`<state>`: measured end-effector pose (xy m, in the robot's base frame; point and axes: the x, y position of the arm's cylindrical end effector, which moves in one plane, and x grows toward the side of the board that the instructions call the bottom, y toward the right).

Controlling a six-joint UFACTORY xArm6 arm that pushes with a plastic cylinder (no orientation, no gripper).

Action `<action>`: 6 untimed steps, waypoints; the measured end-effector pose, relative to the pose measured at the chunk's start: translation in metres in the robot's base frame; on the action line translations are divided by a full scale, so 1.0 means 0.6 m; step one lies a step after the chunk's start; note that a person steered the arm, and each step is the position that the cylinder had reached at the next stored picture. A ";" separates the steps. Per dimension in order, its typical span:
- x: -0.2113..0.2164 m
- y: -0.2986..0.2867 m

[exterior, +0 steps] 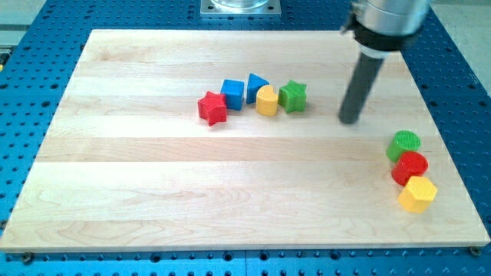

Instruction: Separate the triangle from the heart

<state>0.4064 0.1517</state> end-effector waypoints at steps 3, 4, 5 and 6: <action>-0.058 -0.274; -0.059 -0.202; -0.014 -0.085; -0.030 -0.051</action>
